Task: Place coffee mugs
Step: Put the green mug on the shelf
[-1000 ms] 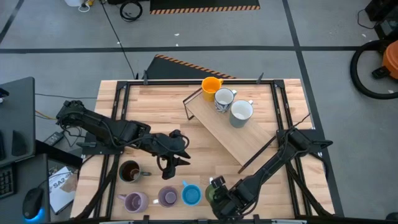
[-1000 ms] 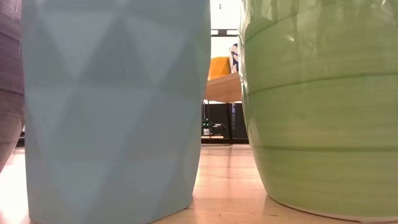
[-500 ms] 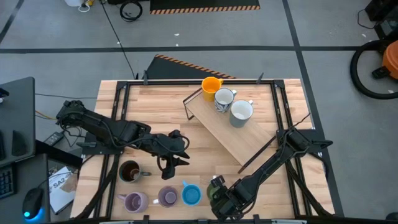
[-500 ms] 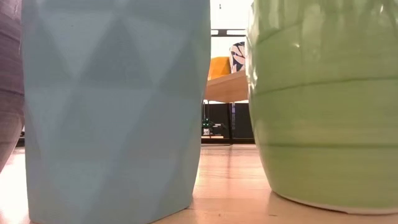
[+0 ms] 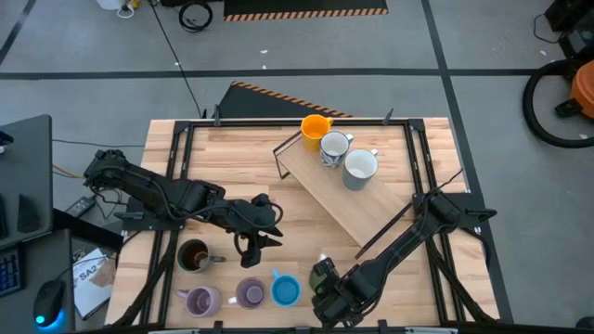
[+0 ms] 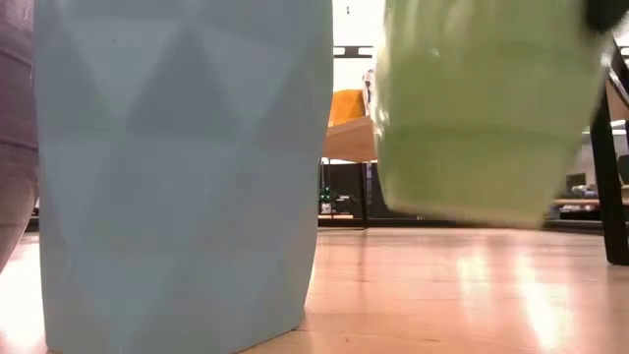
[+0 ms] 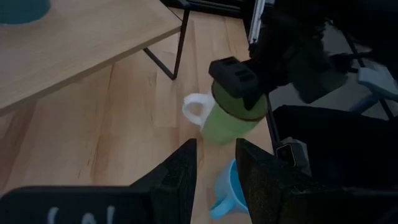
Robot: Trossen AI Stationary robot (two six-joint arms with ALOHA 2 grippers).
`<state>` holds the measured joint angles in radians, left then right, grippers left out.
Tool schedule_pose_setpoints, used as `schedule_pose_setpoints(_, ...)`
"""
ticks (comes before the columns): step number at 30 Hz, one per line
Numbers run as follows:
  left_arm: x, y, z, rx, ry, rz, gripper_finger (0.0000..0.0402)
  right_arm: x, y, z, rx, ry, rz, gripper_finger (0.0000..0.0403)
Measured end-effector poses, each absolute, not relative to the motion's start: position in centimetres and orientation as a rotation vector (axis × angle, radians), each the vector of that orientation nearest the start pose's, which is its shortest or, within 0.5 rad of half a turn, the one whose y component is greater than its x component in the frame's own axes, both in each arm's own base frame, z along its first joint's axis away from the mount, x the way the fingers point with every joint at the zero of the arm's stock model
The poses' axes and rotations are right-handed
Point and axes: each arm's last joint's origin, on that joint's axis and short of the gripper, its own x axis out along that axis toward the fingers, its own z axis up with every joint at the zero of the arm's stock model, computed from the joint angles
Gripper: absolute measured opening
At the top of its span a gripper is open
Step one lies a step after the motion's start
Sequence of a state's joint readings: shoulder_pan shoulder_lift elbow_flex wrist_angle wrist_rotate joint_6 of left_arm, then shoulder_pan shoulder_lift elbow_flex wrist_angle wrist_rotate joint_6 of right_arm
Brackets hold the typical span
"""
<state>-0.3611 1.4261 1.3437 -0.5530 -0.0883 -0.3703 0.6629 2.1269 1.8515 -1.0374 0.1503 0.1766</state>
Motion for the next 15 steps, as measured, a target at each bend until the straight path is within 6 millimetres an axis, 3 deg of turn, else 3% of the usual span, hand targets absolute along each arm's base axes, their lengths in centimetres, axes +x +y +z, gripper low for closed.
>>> schedule_pose_setpoints(7, 28.9, -10.7, 34.6, -0.216, 0.670, -0.142, 0.0116, 35.9, 24.4, 26.9, -0.225, 1.250, 0.156, 0.0033)
schedule_pose_setpoints(15, 28.8, -10.7, 34.5, -0.224, 0.684, -0.136, 0.0116, 35.6, 22.8, 31.9, -0.094, 1.246, 0.070, 0.0033)
